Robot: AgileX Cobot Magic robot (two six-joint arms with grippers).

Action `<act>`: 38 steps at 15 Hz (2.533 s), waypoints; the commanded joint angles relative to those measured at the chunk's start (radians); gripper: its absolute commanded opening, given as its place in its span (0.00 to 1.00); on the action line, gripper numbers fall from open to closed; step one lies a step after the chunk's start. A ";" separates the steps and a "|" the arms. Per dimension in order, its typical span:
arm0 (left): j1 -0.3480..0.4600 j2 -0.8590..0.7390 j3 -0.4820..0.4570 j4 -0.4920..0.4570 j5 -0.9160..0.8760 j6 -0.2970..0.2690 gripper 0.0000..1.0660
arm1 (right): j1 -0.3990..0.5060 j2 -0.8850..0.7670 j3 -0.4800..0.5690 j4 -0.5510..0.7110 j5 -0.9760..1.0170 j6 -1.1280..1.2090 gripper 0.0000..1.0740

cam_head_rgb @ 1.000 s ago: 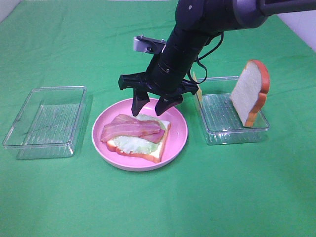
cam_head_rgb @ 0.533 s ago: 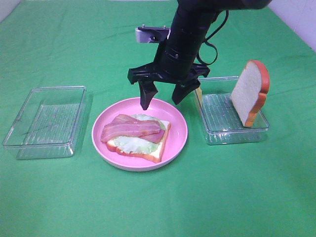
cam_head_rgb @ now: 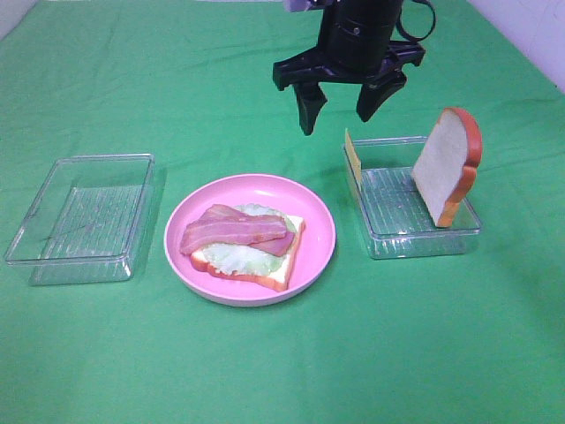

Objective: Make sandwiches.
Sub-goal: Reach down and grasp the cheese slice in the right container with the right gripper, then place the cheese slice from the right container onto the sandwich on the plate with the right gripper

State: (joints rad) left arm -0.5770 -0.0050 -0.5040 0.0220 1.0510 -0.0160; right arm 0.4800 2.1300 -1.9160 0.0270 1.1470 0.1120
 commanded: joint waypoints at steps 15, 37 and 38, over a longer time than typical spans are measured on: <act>-0.003 -0.022 0.005 -0.005 -0.007 -0.002 0.74 | -0.070 0.167 -0.012 -0.018 -0.109 0.018 0.26; -0.003 -0.022 0.005 -0.005 -0.007 -0.002 0.74 | 0.009 0.113 -0.010 0.633 0.087 -0.354 0.00; -0.003 -0.022 0.005 -0.005 -0.007 -0.002 0.74 | 0.035 0.134 -0.010 0.636 0.075 -0.348 0.00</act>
State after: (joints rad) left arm -0.5770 -0.0050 -0.5040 0.0220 1.0510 -0.0160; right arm 0.5070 2.2540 -1.9240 0.6530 1.2150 -0.2240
